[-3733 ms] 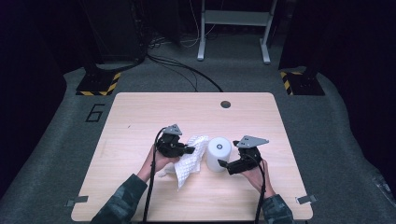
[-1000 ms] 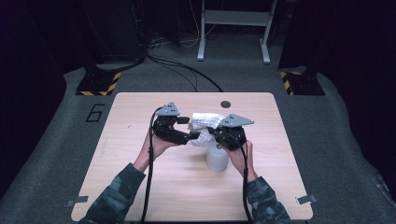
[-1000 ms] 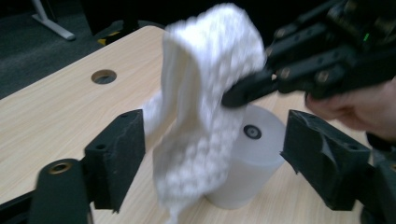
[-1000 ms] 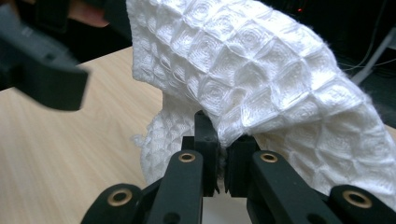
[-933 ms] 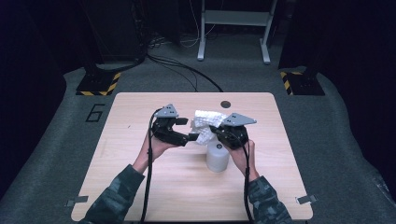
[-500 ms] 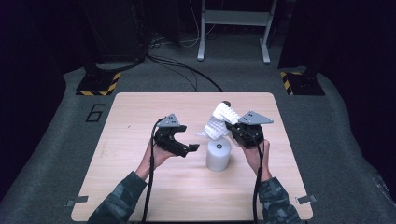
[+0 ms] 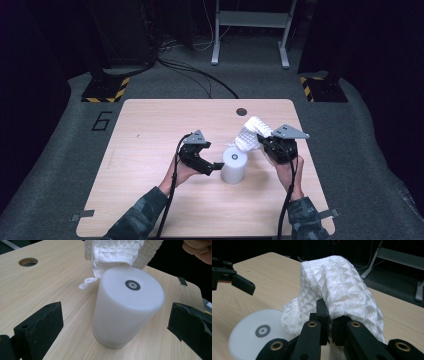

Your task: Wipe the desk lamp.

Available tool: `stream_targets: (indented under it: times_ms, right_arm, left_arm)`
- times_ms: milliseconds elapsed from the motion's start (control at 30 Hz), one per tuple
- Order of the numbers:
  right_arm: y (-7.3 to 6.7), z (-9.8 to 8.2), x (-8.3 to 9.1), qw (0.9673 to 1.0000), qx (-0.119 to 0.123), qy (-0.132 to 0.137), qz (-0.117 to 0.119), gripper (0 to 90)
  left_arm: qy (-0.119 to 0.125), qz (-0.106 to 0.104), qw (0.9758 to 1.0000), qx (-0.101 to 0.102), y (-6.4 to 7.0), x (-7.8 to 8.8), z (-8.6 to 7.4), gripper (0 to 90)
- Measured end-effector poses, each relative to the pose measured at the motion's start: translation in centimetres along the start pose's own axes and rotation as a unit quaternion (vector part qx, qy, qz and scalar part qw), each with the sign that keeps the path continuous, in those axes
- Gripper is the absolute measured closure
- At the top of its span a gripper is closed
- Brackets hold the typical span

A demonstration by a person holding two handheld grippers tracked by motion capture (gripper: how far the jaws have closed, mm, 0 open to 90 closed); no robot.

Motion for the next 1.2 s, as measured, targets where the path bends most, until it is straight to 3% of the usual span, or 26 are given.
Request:
stream_targets:
  times_ms: [167,500,833,867,1200]
  right_arm:
    - [0.7,-1.3,0.3,0.9998,-0.012,-0.013,-0.006,86.7]
    - [0.1,-4.0,-0.8,0.9988,-0.02,-0.045,0.004,86.7]
    - [-0.8,-4.9,-1.6,0.9979,-0.019,-0.059,0.017,86.8]
    - [-0.9,-5.0,-1.7,0.9979,-0.016,-0.06,0.019,86.8]
    - [-1.5,-5.0,-2.1,0.9972,-0.011,-0.069,0.026,86.9]
  left_arm:
    - [0.004,-0.009,1.0,0.001,0.3,-1.1,-0.3,0.0]
    - [-0.001,-0.011,0.9997,-0.022,0.9,-3.2,-1.0,0.0]
    - [0.004,-0.012,0.9995,-0.03,1.2,-4.7,-1.2,0.0]
    - [0.002,-0.019,0.9993,-0.031,1.3,-4.7,-1.2,0.0]
    - [0.011,-0.012,0.9989,-0.043,1.6,-5.7,-1.0,0.0]
Point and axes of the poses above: each handheld gripper's, and its own axes: x roughly backward along the jaws, z roughly out of its top, y roughly to its right, the point moved 8 cm from there along -x, roughly forward along the jaws, and after that the axes turned 6 degrees about x, right-handed, at the moved point
